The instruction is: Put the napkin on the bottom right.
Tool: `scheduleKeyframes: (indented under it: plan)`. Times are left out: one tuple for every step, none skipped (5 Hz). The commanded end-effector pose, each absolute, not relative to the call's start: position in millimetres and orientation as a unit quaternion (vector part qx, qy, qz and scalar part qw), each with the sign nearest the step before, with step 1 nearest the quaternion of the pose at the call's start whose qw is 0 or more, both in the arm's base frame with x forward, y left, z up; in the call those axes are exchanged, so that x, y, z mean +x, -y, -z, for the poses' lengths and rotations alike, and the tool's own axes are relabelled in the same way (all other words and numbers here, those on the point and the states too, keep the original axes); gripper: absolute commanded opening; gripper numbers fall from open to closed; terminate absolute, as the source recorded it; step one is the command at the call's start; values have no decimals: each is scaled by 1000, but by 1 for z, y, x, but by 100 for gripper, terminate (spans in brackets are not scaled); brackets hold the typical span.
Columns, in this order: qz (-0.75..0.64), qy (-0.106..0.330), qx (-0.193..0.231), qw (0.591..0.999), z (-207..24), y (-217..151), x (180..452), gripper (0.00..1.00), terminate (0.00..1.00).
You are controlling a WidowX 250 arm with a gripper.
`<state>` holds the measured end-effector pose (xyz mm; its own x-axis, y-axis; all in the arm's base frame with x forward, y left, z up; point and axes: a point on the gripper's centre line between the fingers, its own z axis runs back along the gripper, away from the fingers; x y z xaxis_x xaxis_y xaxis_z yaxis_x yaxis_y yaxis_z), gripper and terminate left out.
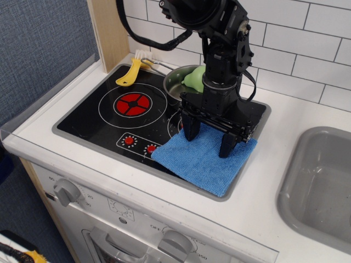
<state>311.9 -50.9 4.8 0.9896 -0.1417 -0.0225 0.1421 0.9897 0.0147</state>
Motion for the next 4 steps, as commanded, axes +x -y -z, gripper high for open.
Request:
scheduleKeyframes:
  plan:
    - [100,48,16,994,-54,43,299,100,0]
    - [117,70,6,991,-76,40,295,100,0]
    - [126,71,0,990,-79,39,295,100,0]
    - [125,71,11,990,-77,37,296,100,0]
